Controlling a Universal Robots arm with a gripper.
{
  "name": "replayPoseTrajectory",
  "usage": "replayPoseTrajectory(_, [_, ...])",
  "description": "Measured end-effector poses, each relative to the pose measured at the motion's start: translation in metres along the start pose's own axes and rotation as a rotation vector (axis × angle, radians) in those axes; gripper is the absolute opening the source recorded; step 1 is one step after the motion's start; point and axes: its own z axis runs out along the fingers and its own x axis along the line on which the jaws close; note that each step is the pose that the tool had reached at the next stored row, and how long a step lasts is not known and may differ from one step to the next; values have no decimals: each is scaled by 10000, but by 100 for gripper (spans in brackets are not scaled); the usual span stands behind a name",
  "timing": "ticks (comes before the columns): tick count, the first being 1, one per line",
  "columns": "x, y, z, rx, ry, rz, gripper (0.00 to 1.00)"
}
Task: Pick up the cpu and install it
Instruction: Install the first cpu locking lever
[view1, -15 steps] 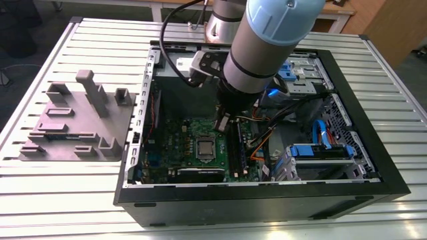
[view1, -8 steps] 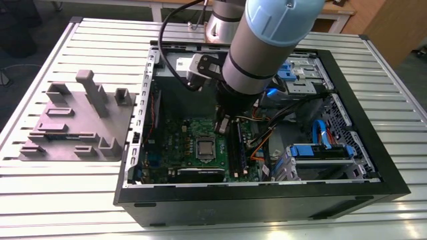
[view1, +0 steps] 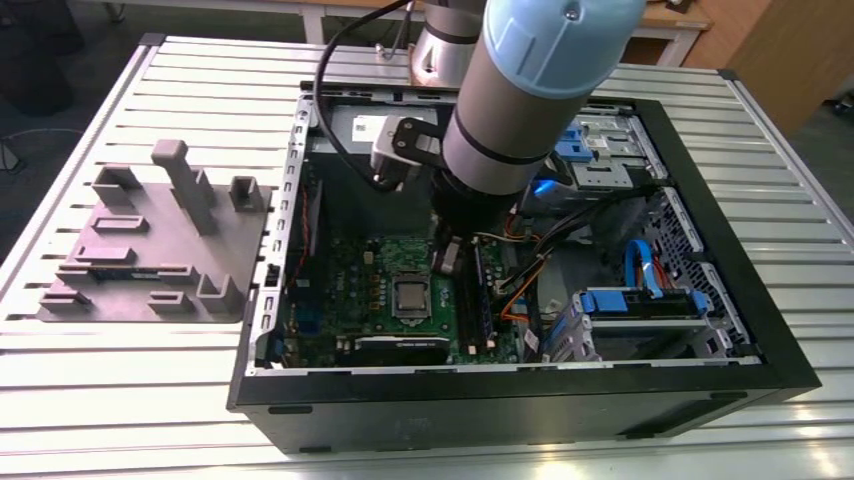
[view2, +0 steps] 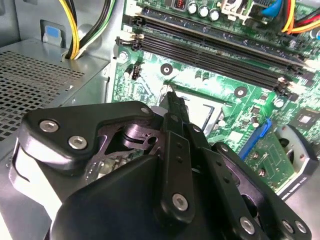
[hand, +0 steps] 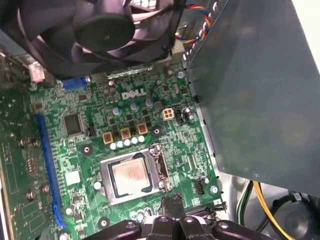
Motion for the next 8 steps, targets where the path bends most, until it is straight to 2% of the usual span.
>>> replayPoseTrajectory(4, [10,8,0,72,4,-246,10])
replayPoseTrajectory(8, [17,8,-1,73,10,-302,10])
